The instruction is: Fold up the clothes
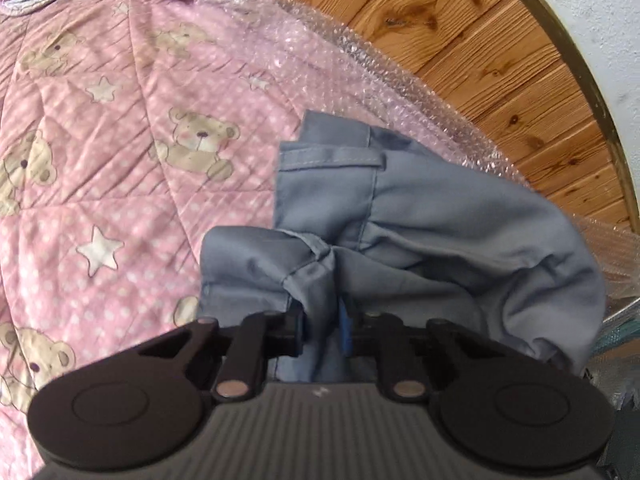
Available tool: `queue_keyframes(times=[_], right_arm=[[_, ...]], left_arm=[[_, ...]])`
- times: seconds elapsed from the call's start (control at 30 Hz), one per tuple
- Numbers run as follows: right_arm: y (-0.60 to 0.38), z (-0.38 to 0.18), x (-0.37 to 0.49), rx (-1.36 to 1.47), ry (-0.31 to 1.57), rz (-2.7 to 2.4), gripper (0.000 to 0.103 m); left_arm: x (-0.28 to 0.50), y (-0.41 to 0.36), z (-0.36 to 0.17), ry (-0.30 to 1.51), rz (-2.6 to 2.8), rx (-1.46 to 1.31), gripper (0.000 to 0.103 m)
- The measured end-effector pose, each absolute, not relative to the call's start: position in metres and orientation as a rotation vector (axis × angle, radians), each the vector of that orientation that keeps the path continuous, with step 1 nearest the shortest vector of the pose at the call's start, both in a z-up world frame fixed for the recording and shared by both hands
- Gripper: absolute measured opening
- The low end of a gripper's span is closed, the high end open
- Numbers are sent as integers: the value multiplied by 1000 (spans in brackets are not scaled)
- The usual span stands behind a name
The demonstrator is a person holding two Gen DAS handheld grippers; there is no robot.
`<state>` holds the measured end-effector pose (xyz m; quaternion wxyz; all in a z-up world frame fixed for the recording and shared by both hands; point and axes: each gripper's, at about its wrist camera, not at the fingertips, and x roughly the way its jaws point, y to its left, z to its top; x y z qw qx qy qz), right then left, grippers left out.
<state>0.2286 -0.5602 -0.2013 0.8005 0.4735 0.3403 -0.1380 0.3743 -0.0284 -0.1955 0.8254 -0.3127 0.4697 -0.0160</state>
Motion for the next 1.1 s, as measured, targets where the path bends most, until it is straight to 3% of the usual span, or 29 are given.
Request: queue_keyframes(times=[0.03, 0.13, 0.33, 0.4, 0.47, 0.6, 0.67, 0.7, 0.73, 0.77, 0.8, 0.83, 0.9, 0.93, 1.1], right_arm=[[-567, -201, 233, 1034, 722, -281, 4], [-572, -172, 241, 1003, 619, -228, 0], [-512, -36, 206, 809, 378, 66, 0], [-480, -16, 182, 761, 388, 167, 0], [-446, -13, 158, 704, 437, 233, 0], [-406, -85, 121, 593, 702, 74, 18], [-406, -125, 104, 619, 831, 8, 38], [-407, -139, 94, 628, 872, -26, 53], [-410, -149, 83, 637, 890, -44, 59], [-414, -152, 78, 651, 890, -63, 61], [-418, -155, 74, 665, 890, -82, 64], [-424, -153, 75, 666, 876, -102, 73], [-434, -144, 77, 656, 834, -132, 88], [-437, -139, 82, 641, 807, -139, 93], [-440, -132, 140, 535, 793, -157, 96]], left_arm=[[373, -22, -183, 952, -58, -684, 5], [368, 1, -125, 809, -108, -706, 4], [288, 77, 19, 459, -205, -686, 2], [237, 120, 31, 413, -114, -668, 2], [196, 168, 6, 469, 60, -693, 2], [140, 235, -87, 744, 365, -689, 3], [118, 246, -133, 904, 415, -680, 9], [104, 248, -150, 953, 423, -690, 10], [89, 249, -166, 1003, 431, -701, 16], [75, 248, -170, 1003, 427, -722, 33], [61, 246, -173, 997, 422, -744, 43], [53, 243, -173, 985, 419, -750, 58], [40, 236, -171, 961, 413, -757, 64], [41, 235, -172, 961, 402, -763, 67], [62, 220, -174, 947, 383, -738, 75]])
